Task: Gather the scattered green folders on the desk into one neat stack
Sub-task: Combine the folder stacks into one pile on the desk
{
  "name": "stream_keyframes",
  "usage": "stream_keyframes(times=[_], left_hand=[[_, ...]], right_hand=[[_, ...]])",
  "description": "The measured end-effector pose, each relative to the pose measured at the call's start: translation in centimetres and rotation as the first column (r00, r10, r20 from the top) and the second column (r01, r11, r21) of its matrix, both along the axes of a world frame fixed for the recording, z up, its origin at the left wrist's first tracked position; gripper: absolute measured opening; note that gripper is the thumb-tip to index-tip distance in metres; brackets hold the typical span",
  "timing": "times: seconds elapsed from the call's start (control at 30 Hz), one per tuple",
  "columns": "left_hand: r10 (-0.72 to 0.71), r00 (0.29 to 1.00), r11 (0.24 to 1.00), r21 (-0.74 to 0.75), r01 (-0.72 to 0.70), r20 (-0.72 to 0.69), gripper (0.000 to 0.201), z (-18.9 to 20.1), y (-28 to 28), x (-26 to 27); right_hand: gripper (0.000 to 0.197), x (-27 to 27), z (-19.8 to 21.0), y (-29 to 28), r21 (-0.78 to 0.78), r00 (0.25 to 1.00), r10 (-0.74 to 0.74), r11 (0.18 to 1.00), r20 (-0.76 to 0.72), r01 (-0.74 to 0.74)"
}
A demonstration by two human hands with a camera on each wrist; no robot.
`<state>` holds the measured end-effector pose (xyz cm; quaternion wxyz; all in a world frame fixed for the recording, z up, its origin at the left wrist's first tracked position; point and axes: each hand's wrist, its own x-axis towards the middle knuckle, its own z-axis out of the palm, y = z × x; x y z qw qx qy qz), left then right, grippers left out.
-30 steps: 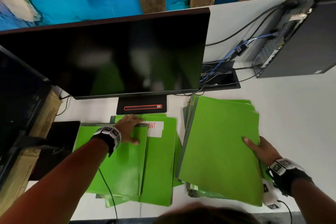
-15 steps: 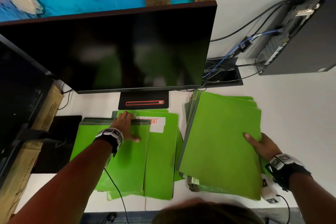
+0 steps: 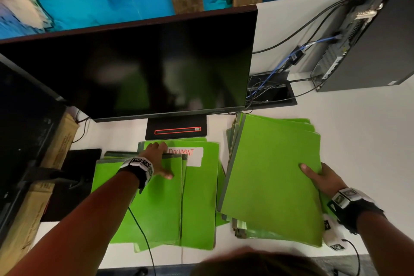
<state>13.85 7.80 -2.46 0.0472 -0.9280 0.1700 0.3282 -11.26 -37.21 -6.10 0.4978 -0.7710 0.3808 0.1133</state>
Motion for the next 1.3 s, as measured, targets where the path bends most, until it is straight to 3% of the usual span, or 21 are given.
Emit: stream_keyframes(times=[0.13,0.23,0.33,0.43,0.63,0.73,0.83,0.93,0.97,1.03,1.1,1.2,1.27,1.3], left_hand=[[-0.012,0.997,0.998,-0.06,0.017,0.075,0.103,-0.8,0.5,-0.8],[-0.082,0.994,0.997,0.003,0.082,0.068,0.103,-0.7,0.2,-0.6],[-0.143,0.988,0.988,0.064,0.139,0.058,0.103,-0.3,-0.4,-0.5],[-0.139,0.99,0.99,0.046,0.137,0.033,0.099,-0.1,-0.3,-0.8],[-0.105,0.994,0.994,0.04,0.106,-0.023,0.084,0.4,0.1,-0.5],[-0.075,0.992,0.996,0.037,0.079,-0.104,0.086,1.9,-0.2,-0.3],[-0.066,0.986,0.997,-0.047,0.059,-0.153,0.074,4.8,-1.0,0.1],[-0.056,0.995,0.984,-0.173,0.041,-0.087,0.063,8.3,-1.6,0.9],[-0.005,0.994,0.959,-0.281,-0.027,-0.113,0.063,9.5,-1.7,1.1],[0.086,0.969,0.836,-0.513,-0.197,-0.232,0.051,12.3,-2.2,1.1],[0.169,0.937,0.666,-0.665,-0.338,-0.307,0.018,14.9,-3.4,0.6],[0.313,0.896,0.404,-0.81,-0.425,-0.314,0.028,15.7,-5.5,-0.1],[0.338,0.868,0.29,-0.838,-0.463,-0.363,0.011,14.8,-7.2,-1.3],[0.346,0.85,0.244,-0.836,-0.491,-0.397,0.011,14.1,-8.2,-2.0]], right_hand=[[0.109,0.1,0.5,0.1,-0.004,1.0,0.002,1.0,-0.013,-0.002],[0.09,0.2,1.3,0.5,0.006,1.0,0.004,1.0,-0.017,-0.004],[0.105,0.1,0.4,0.0,-0.009,1.0,0.015,1.0,-0.026,-0.015],[0.102,0.2,0.3,0.0,-0.001,1.0,0.024,1.0,-0.016,-0.024],[0.058,0.4,1.1,0.5,0.005,0.999,0.021,1.0,-0.028,-0.021],[0.054,0.4,1.4,0.5,-0.005,0.999,0.005,1.0,-0.042,-0.005],[0.063,0.4,1.7,0.7,0.015,0.999,-0.002,1.0,-0.045,0.003],[0.095,0.2,1.0,0.4,0.001,0.999,0.012,1.0,-0.04,-0.012],[0.101,0.1,0.6,0.2,0.002,0.999,0.021,1.0,-0.036,-0.021],[0.106,0.0,0.5,0.0,0.004,0.999,0.03,1.0,-0.023,-0.03],[0.112,-0.2,0.4,-0.2,0.01,1.0,0.025,1.0,-0.002,-0.025],[0.119,-0.5,0.1,-0.3,0.034,1.0,0.007,0.999,0.014,-0.008],[0.106,-0.2,1.3,0.5,0.053,1.0,-0.003,0.999,0.021,0.002],[0.09,-0.1,2.0,0.8,0.071,1.0,-0.007,0.997,0.022,0.006]])
